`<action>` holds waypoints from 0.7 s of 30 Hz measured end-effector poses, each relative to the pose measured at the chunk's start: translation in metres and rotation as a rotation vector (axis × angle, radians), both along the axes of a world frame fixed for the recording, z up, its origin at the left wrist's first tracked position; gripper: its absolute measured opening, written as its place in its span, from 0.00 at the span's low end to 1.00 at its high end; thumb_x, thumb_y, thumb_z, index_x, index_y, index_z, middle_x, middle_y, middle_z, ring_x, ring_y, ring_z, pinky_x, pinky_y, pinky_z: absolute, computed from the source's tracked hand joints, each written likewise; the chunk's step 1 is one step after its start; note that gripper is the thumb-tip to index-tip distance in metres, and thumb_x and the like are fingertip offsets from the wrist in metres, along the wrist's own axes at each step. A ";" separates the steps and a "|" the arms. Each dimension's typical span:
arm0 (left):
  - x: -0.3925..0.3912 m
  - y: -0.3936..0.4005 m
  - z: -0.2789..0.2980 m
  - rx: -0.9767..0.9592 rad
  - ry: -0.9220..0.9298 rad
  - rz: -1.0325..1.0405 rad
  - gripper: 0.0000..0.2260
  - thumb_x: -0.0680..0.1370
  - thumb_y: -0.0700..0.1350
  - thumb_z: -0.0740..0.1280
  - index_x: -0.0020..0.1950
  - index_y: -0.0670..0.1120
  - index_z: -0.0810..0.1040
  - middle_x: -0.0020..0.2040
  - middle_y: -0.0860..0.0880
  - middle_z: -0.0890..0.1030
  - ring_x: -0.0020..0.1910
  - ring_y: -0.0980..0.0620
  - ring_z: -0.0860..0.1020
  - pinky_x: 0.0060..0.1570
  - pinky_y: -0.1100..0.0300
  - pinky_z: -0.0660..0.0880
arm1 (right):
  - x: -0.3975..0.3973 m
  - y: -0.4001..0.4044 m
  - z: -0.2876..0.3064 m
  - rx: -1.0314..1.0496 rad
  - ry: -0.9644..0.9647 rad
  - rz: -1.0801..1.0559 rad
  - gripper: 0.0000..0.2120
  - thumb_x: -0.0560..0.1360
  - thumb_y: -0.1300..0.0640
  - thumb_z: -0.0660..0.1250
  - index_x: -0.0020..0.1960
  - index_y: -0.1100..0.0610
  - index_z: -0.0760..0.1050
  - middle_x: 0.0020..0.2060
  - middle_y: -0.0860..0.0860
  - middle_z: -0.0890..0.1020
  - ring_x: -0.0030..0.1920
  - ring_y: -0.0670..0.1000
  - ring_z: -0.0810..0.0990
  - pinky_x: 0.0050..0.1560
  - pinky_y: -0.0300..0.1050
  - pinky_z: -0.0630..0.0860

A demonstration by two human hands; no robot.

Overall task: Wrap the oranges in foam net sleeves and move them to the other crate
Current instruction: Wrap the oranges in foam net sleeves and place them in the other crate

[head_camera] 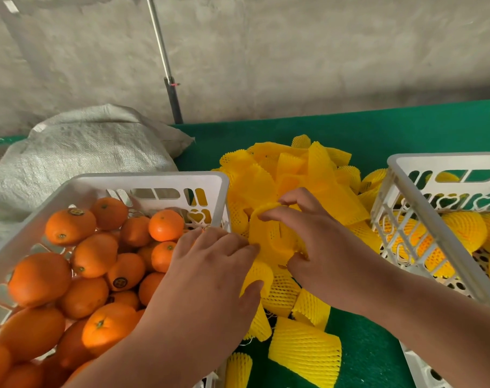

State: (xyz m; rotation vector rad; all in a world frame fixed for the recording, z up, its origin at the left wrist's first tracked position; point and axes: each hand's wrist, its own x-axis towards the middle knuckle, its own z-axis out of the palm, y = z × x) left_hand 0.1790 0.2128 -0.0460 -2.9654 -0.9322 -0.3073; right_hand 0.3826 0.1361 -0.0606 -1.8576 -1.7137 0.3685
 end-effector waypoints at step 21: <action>-0.050 0.093 0.004 0.005 -0.170 0.393 0.13 0.81 0.49 0.67 0.65 0.49 0.79 0.63 0.51 0.79 0.64 0.47 0.75 0.64 0.46 0.73 | -0.001 -0.001 -0.005 -0.048 -0.016 -0.042 0.39 0.73 0.62 0.73 0.72 0.30 0.65 0.67 0.25 0.56 0.43 0.45 0.80 0.34 0.46 0.81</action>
